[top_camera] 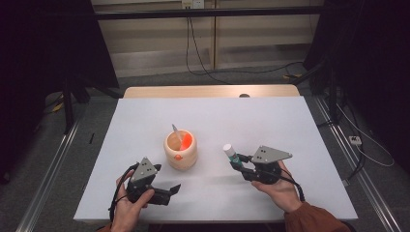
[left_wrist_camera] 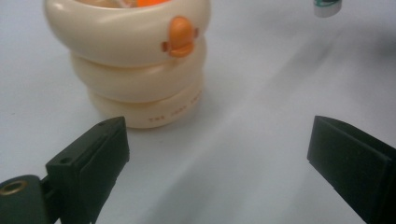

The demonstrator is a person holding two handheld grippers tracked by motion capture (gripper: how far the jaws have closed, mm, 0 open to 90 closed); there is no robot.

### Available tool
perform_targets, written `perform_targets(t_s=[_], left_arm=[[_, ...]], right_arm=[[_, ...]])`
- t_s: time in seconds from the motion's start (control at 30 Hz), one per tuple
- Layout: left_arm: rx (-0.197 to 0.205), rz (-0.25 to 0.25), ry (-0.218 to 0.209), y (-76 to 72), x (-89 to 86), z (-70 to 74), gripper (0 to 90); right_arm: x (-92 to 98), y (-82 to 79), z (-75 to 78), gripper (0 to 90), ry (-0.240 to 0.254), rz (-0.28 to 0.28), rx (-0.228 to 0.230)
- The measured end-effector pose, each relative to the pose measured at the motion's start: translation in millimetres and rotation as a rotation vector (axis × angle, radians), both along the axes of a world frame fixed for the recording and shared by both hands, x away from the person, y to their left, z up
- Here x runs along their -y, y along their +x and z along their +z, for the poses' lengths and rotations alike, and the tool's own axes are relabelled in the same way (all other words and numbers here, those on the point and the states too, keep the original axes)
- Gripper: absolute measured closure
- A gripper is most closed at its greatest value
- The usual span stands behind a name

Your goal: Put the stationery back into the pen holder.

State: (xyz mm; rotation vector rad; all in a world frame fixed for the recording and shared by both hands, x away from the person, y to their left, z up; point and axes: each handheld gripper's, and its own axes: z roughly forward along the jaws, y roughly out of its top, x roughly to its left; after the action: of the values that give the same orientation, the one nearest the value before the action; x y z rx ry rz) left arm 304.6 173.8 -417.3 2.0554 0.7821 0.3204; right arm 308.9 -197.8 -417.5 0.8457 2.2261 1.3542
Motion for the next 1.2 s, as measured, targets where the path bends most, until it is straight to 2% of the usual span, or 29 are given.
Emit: perform_targets(t_s=[0.07,0.13,0.17,0.33,0.43,0.63,0.83,1.2], left_arm=[[0.000,0.023,-0.007,3.4,-5.7,-2.2,5.5],[-0.033,0.028,-0.051,6.5,-12.4,-6.0,5.6],[-0.043,0.040,-0.057,7.6,-16.2,-7.6,5.6],[-0.043,0.104,-0.114,14.6,-30.9,-11.9,5.6],[-0.047,0.116,-0.132,15.6,-35.2,-13.6,5.5],[-0.027,0.106,-0.137,13.1,-36.0,-12.5,5.5],[-0.006,0.093,-0.112,10.3,-33.3,-11.6,5.5],[-0.015,0.084,-0.104,11.8,-32.5,-13.0,5.5]], right_arm=[[0.1,3.7,0.7,66.6,0.015,-0.011,-0.005],[-0.5,7.9,1.1,66.6,0.022,-0.018,-0.011],[-1.0,9.8,1.1,66.6,0.030,-0.022,-0.017],[-7.9,17.0,3.3,66.6,0.040,-0.014,-0.020],[-13.4,20.4,5.2,66.6,0.052,-0.009,-0.018],[-18.5,26.3,6.7,66.5,0.077,-0.008,-0.023],[-20.8,33.3,10.6,66.6,0.106,-0.021,-0.030],[-37.8,50.8,22.8,66.6,0.174,-0.011,-0.028]])
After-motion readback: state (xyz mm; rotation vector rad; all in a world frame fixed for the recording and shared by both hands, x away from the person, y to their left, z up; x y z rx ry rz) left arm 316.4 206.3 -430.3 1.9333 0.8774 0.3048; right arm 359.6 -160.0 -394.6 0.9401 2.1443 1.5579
